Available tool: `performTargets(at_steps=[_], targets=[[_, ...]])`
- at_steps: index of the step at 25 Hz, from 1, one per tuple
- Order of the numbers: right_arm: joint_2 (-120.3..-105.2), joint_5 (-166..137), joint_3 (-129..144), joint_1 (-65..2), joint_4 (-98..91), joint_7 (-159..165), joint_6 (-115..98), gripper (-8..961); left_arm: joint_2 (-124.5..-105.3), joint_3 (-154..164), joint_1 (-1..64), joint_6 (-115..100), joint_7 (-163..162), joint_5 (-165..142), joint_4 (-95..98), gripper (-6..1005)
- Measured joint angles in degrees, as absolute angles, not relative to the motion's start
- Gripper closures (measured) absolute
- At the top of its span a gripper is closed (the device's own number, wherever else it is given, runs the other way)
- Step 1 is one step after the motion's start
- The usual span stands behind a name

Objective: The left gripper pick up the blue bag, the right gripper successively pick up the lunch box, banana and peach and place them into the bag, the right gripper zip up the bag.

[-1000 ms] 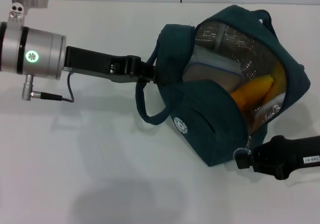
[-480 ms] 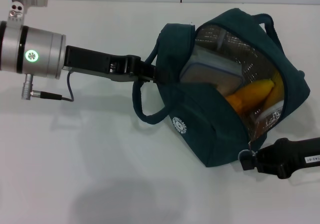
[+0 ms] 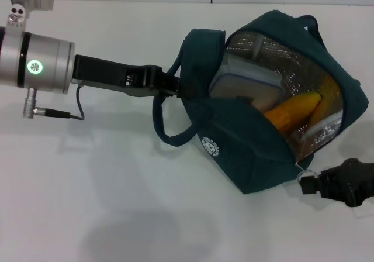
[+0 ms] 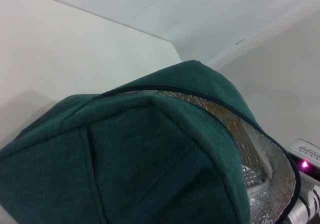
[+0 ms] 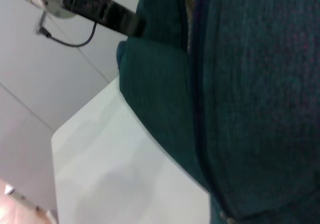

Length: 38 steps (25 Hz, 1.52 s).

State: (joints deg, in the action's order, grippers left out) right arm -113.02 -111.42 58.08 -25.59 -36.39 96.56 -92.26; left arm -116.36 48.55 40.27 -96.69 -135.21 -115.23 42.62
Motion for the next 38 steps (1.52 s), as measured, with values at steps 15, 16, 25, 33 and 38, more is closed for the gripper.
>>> performTargets(at_steps=[15, 16, 25, 33, 38], targets=[[-112.72, -111.3, 53.7, -23.5, -37.3, 95.1, -94.2, 928, -116.3, 48.5, 40.8, -96.7, -135.3, -115.3, 42.6, 955], [-112.86, -111.3, 52.9, -23.4, -37.5, 94.6, -94.3, 928, -116.36, 48.4, 40.7, -96.7, -135.3, -115.2, 42.6, 955], [-113.92, -108.7, 48.3, -23.3, -37.8, 87.5, -96.9, 926, -116.71, 48.4, 40.6, -96.7, -135.3, -114.6, 42.5, 954], [-114.55, -106.4, 48.3, -23.5, -37.8, 82.7, -98.2, 925, -116.73, 48.7, 40.5, -96.8, -134.9, -114.2, 42.0, 928], [-114.9, -106.4, 48.9, -24.7, -37.5, 82.4, -98.6, 924, -116.81, 48.5, 40.6, -96.8, -133.2, -113.2, 41.9, 895]])
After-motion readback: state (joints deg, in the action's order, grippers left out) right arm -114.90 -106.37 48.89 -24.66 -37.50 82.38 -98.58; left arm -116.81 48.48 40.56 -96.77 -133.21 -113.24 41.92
